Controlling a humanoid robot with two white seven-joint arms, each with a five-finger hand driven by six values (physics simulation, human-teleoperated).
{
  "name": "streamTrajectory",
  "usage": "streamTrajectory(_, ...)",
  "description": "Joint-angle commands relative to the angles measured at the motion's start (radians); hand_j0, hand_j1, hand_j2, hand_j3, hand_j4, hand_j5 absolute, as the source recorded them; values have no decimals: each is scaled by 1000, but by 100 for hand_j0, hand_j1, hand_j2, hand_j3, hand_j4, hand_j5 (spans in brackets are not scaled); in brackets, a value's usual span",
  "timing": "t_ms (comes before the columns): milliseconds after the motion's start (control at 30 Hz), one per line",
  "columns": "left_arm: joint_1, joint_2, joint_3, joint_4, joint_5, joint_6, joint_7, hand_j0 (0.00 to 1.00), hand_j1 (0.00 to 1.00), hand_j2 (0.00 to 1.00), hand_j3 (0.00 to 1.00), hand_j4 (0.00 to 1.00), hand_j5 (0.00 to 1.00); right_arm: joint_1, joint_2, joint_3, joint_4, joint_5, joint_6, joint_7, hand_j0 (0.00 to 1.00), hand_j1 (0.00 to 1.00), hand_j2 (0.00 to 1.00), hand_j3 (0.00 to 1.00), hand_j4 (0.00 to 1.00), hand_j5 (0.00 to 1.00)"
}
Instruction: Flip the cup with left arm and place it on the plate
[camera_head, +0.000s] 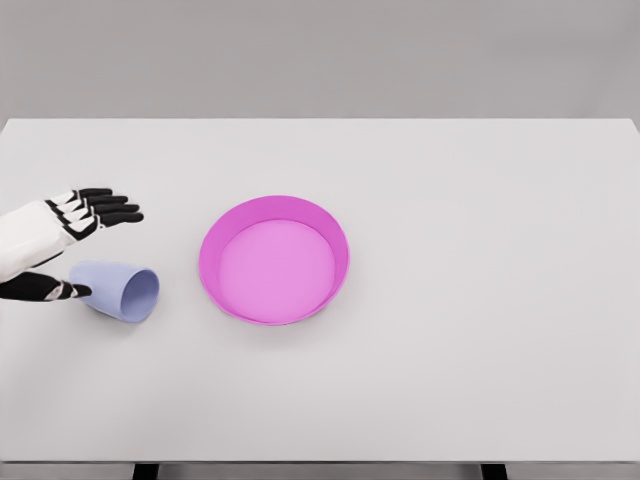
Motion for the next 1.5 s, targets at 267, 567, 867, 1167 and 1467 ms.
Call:
streamTrajectory(267,8,15,-89,-5,149,0,1,100,100,100,100,100,100,0,0,0,0,0,-1,0,100,100,100,100,100,100)
streamTrajectory(567,5,32,-106,-7,208,146,-208,100,100,100,100,100,100,0,0,0,0,0,-1,0,100,100,100,100,100,100)
streamTrajectory(867,-6,41,-104,-7,238,167,-237,100,100,100,100,100,100,0,0,0,0,0,-1,0,100,100,100,100,100,100)
streamTrajectory(1167,-9,26,-104,-7,297,334,-237,100,100,100,100,100,100,0,0,0,0,0,-1,0,100,100,100,100,100,100)
streamTrajectory(1467,-11,-36,-104,-7,291,356,-236,100,100,100,100,100,100,0,0,0,0,0,-1,0,100,100,100,100,100,100)
